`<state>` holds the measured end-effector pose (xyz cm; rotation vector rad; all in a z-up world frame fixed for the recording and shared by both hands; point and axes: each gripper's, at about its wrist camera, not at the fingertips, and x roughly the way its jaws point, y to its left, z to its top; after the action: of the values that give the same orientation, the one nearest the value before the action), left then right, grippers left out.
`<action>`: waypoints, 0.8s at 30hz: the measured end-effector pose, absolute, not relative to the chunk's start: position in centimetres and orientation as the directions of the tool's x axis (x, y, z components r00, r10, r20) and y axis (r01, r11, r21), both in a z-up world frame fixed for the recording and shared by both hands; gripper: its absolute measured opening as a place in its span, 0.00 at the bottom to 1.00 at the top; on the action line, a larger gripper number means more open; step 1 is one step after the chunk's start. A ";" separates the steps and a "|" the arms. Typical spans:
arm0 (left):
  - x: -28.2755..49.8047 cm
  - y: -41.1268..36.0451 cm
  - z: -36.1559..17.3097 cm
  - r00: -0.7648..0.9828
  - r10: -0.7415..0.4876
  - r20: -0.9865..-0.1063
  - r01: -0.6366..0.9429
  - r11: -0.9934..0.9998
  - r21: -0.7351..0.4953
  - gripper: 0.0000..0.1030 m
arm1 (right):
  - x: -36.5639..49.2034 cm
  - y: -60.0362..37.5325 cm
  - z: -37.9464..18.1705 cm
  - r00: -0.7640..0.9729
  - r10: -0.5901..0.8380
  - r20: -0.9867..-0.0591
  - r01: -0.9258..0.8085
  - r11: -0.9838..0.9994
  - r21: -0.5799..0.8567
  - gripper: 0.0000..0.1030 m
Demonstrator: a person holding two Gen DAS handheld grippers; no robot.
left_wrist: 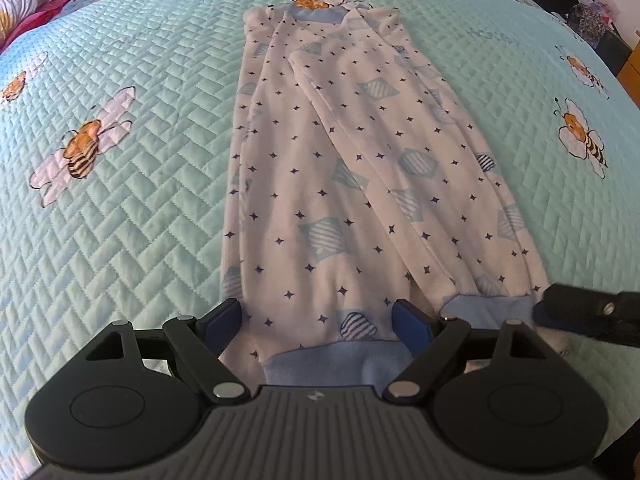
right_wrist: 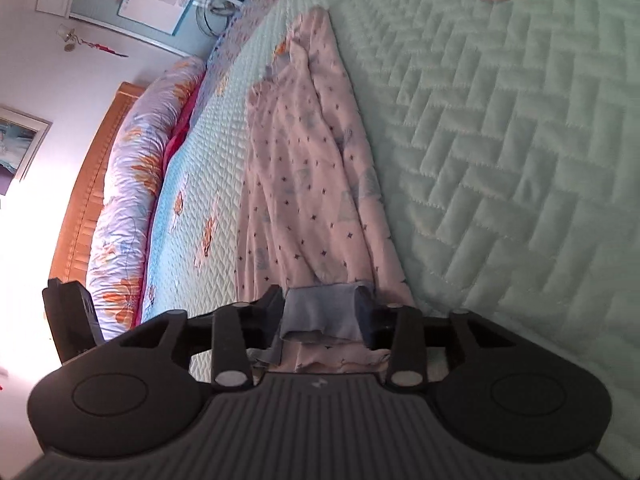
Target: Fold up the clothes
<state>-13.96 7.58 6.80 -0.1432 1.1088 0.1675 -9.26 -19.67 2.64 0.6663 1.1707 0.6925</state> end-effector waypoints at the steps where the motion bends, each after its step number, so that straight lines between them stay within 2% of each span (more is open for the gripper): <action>1: -14.1 7.6 7.0 0.438 0.069 -0.896 -0.208 0.978 -0.027 0.83 | -9.1 -19.9 2.8 0.250 0.770 -0.587 -0.133 0.628 0.767 0.43; 6: -15.7 9.0 8.7 0.464 0.102 -0.880 -0.249 0.968 -0.020 0.82 | -9.1 -22.5 3.0 0.298 0.749 -0.592 -0.109 0.642 0.759 0.45; 8: -17.1 10.9 9.1 0.498 0.081 -0.864 -0.311 0.946 -0.090 0.82 | -9.1 -23.5 3.0 0.316 0.735 -0.600 -0.105 0.656 0.748 0.56; 9: -17.9 12.1 9.0 0.520 0.042 -0.853 -0.341 0.926 -0.162 0.82 | -9.1 -23.8 2.7 0.317 0.734 -0.600 -0.096 0.655 0.750 0.58; 14: -19.8 17.4 5.8 0.526 -0.131 -0.841 -0.486 0.765 -0.423 0.81 | -8.8 -23.6 1.4 0.299 0.751 -0.589 -0.059 0.631 0.774 0.60; 18: -19.5 18.0 5.1 0.552 -0.182 -0.814 -0.462 0.745 -0.481 0.84 | -8.5 -23.5 0.6 0.259 0.795 -0.548 -0.048 0.577 0.815 0.63; 20: -19.3 17.8 5.0 0.564 -0.217 -0.797 -0.427 0.749 -0.507 0.93 | -8.1 -23.5 0.2 0.241 0.814 -0.529 -0.040 0.553 0.832 0.63; 24: -19.5 17.5 4.3 0.578 -0.321 -0.750 -0.370 0.716 -0.592 0.97 | -7.3 -22.9 -0.7 0.185 0.856 -0.483 -0.038 0.497 0.867 0.63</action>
<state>-19.46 17.53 4.28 -0.8059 0.9831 0.0327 -7.34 -22.92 -0.69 0.8450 1.2276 0.7489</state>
